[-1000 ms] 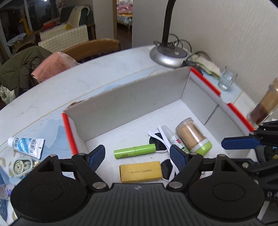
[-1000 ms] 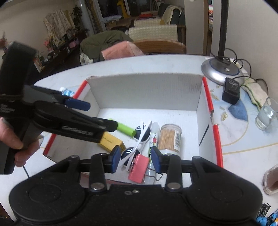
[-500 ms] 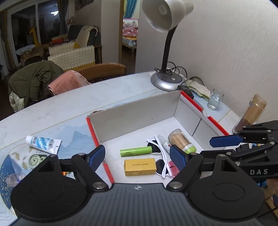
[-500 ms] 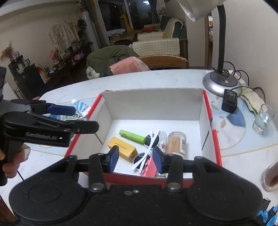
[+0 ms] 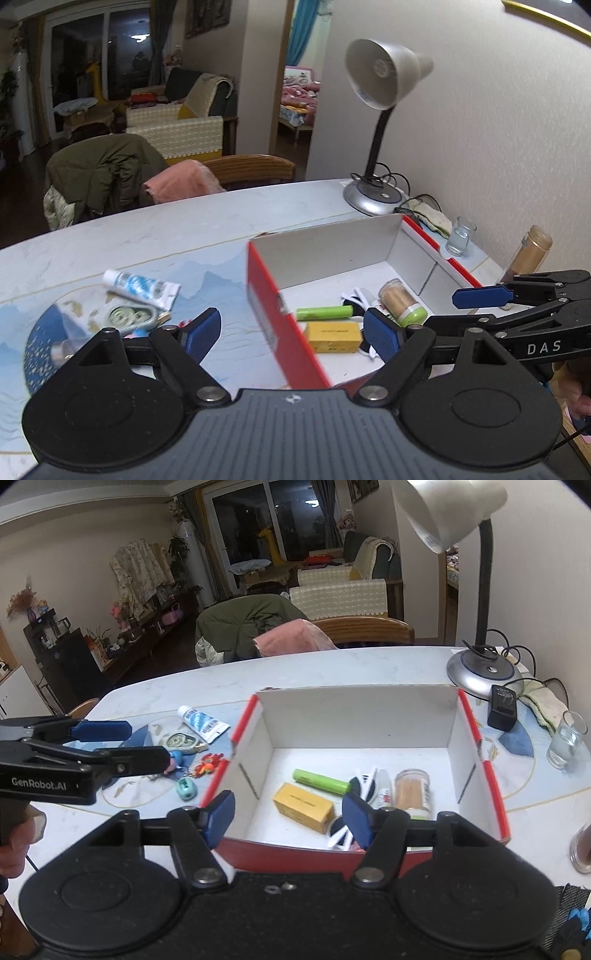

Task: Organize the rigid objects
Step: 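Withdraw both grippers from the box back toward the remaining items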

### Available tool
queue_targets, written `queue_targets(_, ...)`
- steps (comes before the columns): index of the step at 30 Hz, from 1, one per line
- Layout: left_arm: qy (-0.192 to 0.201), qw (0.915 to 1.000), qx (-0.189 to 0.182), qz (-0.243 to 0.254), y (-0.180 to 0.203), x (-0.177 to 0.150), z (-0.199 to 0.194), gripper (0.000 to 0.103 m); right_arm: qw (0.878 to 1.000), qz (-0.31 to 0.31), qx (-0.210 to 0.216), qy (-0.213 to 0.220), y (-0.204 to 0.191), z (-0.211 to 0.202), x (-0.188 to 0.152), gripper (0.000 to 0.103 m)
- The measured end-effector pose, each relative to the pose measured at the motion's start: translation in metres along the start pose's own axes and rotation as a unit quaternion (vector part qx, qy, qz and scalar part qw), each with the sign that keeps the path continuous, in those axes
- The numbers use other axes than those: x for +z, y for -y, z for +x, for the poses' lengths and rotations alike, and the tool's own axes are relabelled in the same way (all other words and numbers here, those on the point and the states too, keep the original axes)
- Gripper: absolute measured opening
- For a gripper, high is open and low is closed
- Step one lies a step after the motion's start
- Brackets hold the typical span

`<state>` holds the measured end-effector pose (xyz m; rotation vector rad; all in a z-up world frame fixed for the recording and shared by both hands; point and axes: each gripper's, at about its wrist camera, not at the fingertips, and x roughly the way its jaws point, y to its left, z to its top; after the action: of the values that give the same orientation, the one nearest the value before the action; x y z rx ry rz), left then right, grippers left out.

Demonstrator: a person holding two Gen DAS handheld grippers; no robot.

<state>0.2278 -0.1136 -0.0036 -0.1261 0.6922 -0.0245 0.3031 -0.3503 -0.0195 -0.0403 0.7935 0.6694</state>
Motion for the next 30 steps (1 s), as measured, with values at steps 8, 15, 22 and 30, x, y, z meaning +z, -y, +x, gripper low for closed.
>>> queue_targets(8,0.006,0.9998,0.007,-0.019,-0.047,-0.020,-0.028,0.093,1.000,0.009,0.004,0.015,-0.044,0.000,-0.002,0.086)
queue_targets(15,0.021,0.9991,0.017,-0.032,-0.089,-0.036,-0.044,0.103,1.000,0.005,0.009,0.022,-0.085,0.010,-0.001,0.096)
queue_targets(22,0.039,0.9975,0.038,-0.045,-0.133,-0.048,-0.050,0.103,1.000,0.002,0.007,0.023,-0.119,0.027,0.001,0.101)
queue_targets(30,0.013,0.9962,0.061,-0.061,-0.183,-0.060,-0.032,0.103,1.000,-0.008,0.010,0.011,-0.158,0.056,0.003,0.103)
